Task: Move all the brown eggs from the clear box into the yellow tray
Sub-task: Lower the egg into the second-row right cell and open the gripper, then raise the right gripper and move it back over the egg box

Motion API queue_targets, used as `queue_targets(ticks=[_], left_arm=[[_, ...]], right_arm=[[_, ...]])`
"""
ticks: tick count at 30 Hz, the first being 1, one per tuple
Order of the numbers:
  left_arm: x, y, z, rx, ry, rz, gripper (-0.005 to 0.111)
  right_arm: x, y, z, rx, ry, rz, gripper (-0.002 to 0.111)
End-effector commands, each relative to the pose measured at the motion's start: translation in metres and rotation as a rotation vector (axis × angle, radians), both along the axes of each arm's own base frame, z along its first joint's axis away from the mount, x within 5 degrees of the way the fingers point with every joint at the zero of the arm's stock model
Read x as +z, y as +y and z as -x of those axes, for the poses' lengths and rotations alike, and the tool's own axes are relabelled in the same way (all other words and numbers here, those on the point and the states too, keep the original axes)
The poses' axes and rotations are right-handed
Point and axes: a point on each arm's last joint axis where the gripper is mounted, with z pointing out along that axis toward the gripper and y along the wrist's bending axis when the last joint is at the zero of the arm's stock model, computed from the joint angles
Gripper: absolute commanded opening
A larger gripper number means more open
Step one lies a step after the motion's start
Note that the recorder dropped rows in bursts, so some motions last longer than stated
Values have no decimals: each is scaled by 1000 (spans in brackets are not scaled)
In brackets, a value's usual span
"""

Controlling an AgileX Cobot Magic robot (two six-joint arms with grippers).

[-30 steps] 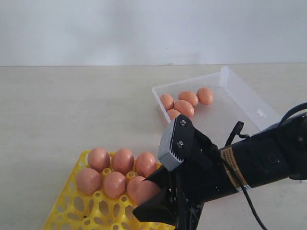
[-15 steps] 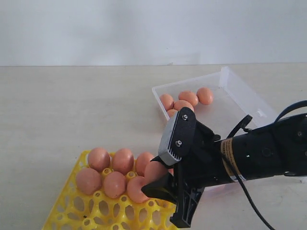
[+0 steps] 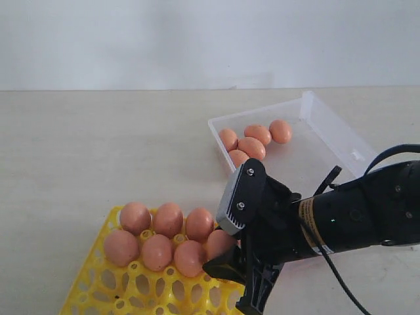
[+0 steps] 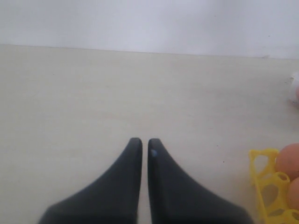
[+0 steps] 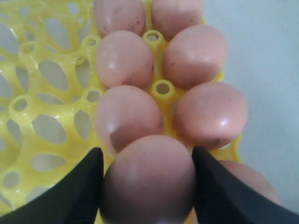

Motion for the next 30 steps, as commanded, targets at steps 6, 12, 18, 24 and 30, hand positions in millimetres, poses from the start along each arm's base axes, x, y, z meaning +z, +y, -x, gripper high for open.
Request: queue_targets(ticks=[6, 12, 18, 24, 30], left_arm=[[-1, 0, 0, -2, -5, -4, 4], [-1, 0, 0, -2, -5, -4, 4], [-1, 0, 0, -2, -5, -4, 4], [-1, 0, 0, -2, -5, -4, 4], [-1, 0, 0, -2, -5, -4, 4]], right_arm=[[-2, -1, -2, -11, -1, 20, 40], [-2, -1, -2, -14, 2, 14, 51], [-1, 1, -1, -6, 7, -7, 55], [21, 4, 3, 0, -15, -106, 55], [133, -42, -23, -742, -151, -162, 55]])
